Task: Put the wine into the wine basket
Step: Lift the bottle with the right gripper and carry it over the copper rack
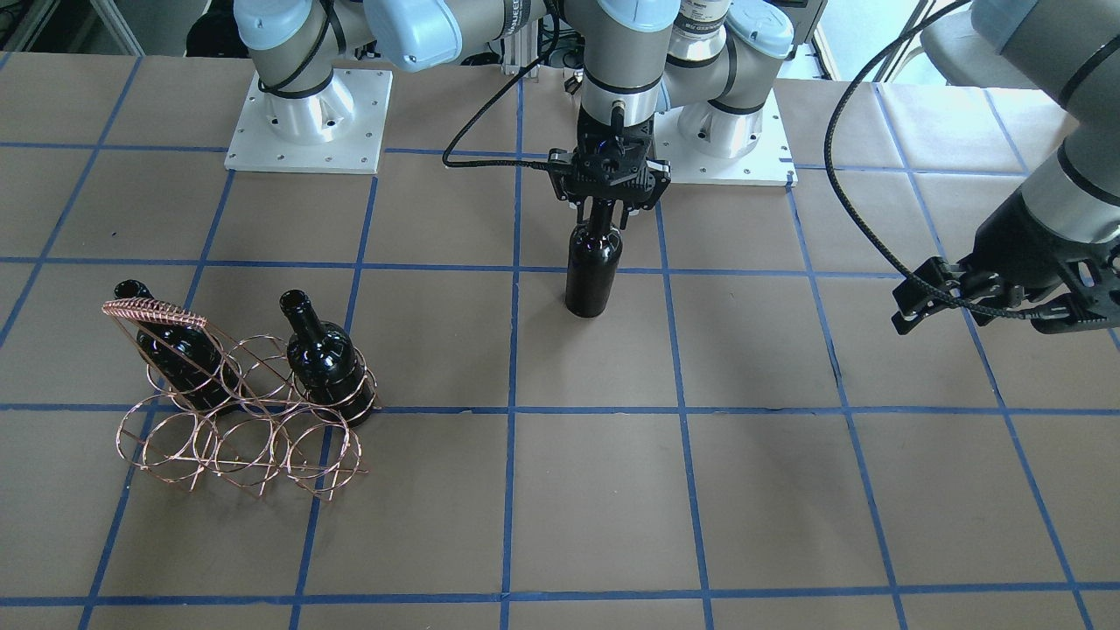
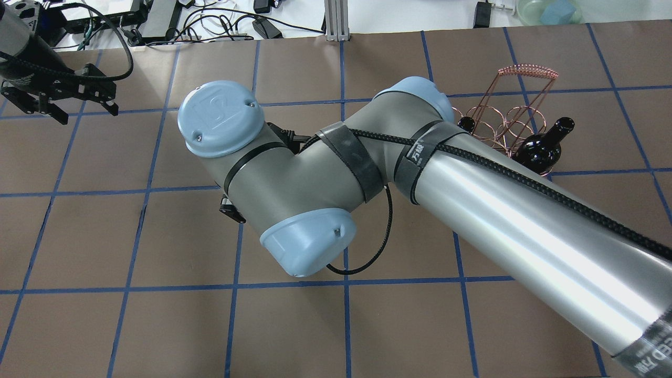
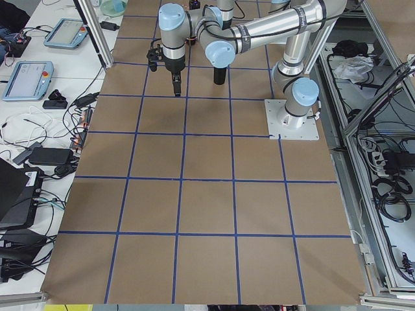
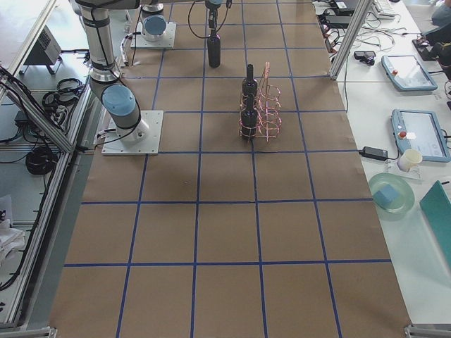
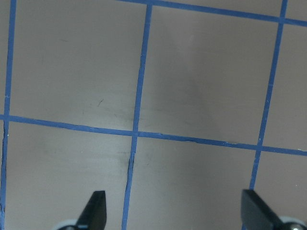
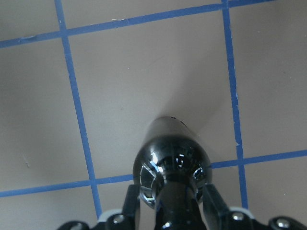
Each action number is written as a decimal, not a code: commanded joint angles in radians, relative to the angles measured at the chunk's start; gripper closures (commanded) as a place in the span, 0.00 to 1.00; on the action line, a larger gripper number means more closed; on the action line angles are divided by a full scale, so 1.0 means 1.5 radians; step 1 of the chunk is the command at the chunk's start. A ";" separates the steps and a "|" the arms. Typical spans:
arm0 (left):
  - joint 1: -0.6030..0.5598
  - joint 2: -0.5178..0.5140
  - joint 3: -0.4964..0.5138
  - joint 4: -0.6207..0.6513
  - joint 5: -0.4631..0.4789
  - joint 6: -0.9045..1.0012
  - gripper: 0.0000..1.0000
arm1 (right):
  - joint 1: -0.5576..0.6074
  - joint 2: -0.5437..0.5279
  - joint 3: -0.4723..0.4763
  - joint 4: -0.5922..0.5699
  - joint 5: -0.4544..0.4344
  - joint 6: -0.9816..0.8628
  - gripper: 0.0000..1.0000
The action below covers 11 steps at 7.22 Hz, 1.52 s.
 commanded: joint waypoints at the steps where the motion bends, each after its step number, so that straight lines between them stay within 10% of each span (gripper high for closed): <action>1: 0.001 0.000 0.001 0.006 0.002 -0.001 0.00 | -0.002 -0.004 -0.003 0.001 0.014 -0.004 0.98; 5: 0.001 0.000 0.000 0.018 0.004 -0.001 0.00 | -0.043 -0.074 -0.010 0.063 -0.017 -0.049 1.00; 11: 0.017 -0.001 -0.002 0.018 0.019 0.000 0.00 | -0.387 -0.285 -0.007 0.271 -0.098 -0.360 1.00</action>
